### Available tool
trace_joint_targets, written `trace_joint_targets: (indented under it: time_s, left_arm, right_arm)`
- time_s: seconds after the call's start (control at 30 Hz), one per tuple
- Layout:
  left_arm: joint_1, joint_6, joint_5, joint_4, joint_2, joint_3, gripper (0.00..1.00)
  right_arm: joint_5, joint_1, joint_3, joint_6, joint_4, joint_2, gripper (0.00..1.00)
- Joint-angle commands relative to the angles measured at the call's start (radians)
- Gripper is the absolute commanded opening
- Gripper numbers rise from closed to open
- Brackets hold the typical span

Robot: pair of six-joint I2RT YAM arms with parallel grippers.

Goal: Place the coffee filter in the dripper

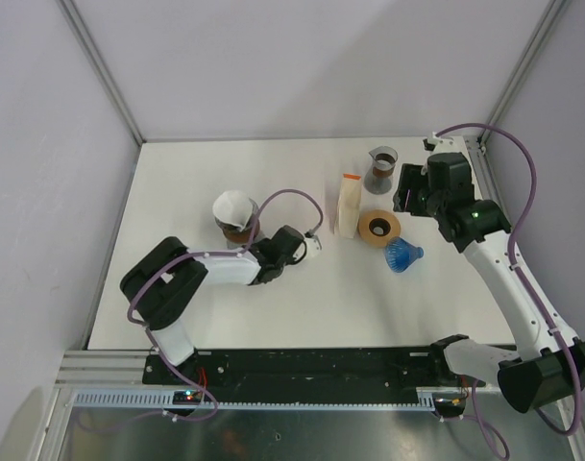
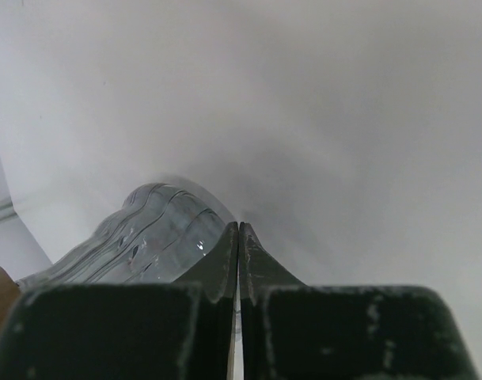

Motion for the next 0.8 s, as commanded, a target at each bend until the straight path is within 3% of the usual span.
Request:
trace_joint_targets:
  time_s: [0.0,0.33,0.63,0.77]
  left_arm:
    - [0.078,0.075,-0.028,0.129,0.006,-0.029,0.00]
    - [0.272,0.158,0.000,0.246,0.065,-0.010,0.00]
    - [0.300,0.135,0.039,0.243,0.048,0.008,0.00]
    - [0.292,0.048,0.141,0.119,-0.020,0.048,0.04]
  right_arm:
    - [0.017,-0.016,0.002,-0.016,0.001,-0.023,0.64]
    - [0.019,-0.060,0.002,-0.022,-0.008,-0.007,0.65]
    - [0.009,-0.098,0.002,-0.014,0.031,0.035,0.64]
    - [-0.009,-0.118,0.003,-0.017,0.064,0.052,0.65]
